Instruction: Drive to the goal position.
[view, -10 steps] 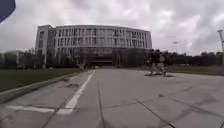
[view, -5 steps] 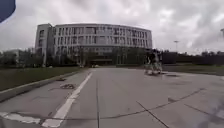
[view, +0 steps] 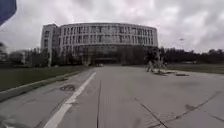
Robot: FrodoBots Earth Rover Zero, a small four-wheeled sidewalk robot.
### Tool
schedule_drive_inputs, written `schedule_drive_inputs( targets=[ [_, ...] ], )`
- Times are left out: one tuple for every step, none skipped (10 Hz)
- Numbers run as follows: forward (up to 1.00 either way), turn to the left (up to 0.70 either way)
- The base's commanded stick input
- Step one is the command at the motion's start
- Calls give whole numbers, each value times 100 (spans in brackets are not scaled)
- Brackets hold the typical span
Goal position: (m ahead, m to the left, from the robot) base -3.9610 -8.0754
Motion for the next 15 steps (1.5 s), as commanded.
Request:
schedule_drive_inputs(
  targets=[
    [70, 0],
    [70, 0],
    [70, 0],
    [70, 0],
    [70, 0],
    [70, 0],
    [70, 0],
    [70, 0],
    [70, 0],
    [70, 0],
    [70, 2],
    [70, 19],
    [70, 32],
    [70, 12],
    [70, 1]
  ],
)
